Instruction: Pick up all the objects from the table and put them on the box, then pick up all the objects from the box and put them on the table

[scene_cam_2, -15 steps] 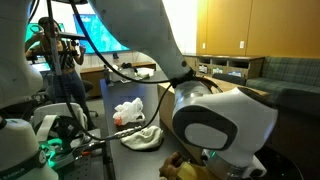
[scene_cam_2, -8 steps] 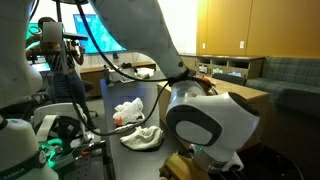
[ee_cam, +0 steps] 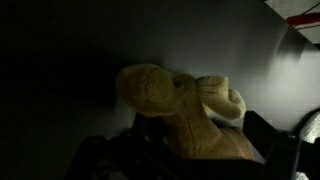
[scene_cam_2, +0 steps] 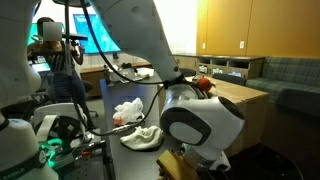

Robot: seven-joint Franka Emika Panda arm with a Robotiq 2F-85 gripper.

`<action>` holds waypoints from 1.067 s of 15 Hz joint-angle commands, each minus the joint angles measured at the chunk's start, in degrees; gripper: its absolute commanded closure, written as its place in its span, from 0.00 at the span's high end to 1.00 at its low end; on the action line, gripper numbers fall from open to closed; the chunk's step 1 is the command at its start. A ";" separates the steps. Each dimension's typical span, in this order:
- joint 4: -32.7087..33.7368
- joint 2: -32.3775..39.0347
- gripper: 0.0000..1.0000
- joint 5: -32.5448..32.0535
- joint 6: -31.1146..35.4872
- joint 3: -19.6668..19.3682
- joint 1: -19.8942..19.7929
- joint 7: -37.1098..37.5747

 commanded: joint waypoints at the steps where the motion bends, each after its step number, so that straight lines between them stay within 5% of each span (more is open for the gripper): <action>1: -0.04 2.61 1.00 -2.09 5.47 -2.66 5.05 9.75; 3: 0.61 4.67 1.00 -3.73 7.78 -3.37 6.81 15.38; 4: 0.80 5.65 0.78 -4.24 9.09 -3.41 7.19 17.60; 14: -1.33 3.64 0.09 -7.85 11.50 -3.37 5.44 24.48; 16: -2.85 1.54 0.05 -8.72 11.55 -4.11 4.72 24.17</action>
